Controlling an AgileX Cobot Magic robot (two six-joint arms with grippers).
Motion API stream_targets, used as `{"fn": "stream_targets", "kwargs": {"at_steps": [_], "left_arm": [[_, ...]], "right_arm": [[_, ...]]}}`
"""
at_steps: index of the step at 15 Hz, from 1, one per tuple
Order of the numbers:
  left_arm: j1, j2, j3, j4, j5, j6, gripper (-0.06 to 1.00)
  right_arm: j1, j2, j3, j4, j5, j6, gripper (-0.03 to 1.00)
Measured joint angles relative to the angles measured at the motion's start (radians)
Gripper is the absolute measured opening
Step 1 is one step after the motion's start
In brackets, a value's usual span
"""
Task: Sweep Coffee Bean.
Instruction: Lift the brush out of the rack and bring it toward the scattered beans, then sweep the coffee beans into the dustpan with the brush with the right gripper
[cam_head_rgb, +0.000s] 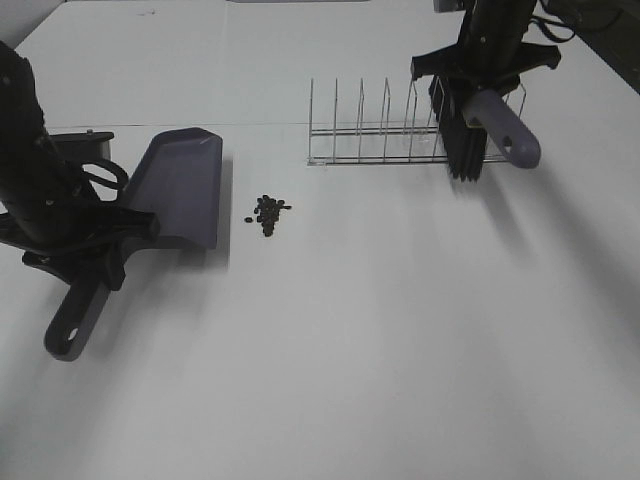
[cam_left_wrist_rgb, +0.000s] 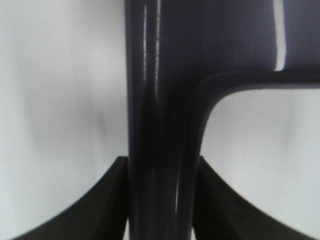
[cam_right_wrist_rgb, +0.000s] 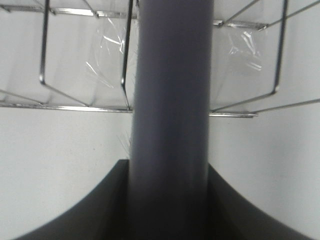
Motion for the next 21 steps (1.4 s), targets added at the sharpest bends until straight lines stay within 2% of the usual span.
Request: {"fn": "stream_targets", "kwargs": {"at_steps": [3, 7, 9, 12, 14, 18, 21], "left_arm": [[0.0, 0.0, 0.0, 0.014, 0.0, 0.0, 0.35], [0.0, -0.002, 0.0, 0.048, 0.003, -0.037, 0.35], [-0.022, -0.004, 0.001, 0.081, 0.017, -0.089, 0.35], [-0.092, -0.004, 0.001, 0.2, 0.019, -0.235, 0.35], [-0.118, 0.006, 0.001, 0.248, 0.019, -0.288, 0.35], [-0.167, 0.09, 0.002, 0.249, 0.003, -0.306, 0.35], [-0.18, 0.119, 0.0, 0.231, -0.009, -0.31, 0.35]], "right_arm": [[0.001, -0.034, -0.099, -0.001, 0.032, 0.001, 0.31], [0.012, -0.146, -0.1, 0.057, 0.037, -0.004, 0.31], [0.053, -0.229, -0.08, 0.06, 0.036, -0.012, 0.31], [0.143, -0.332, 0.04, 0.028, 0.036, -0.019, 0.31], [0.191, -0.358, 0.147, -0.013, 0.037, -0.015, 0.31], [0.249, -0.358, 0.311, -0.037, 0.04, 0.004, 0.31], [0.331, -0.357, 0.494, -0.064, -0.068, 0.067, 0.31]]}}
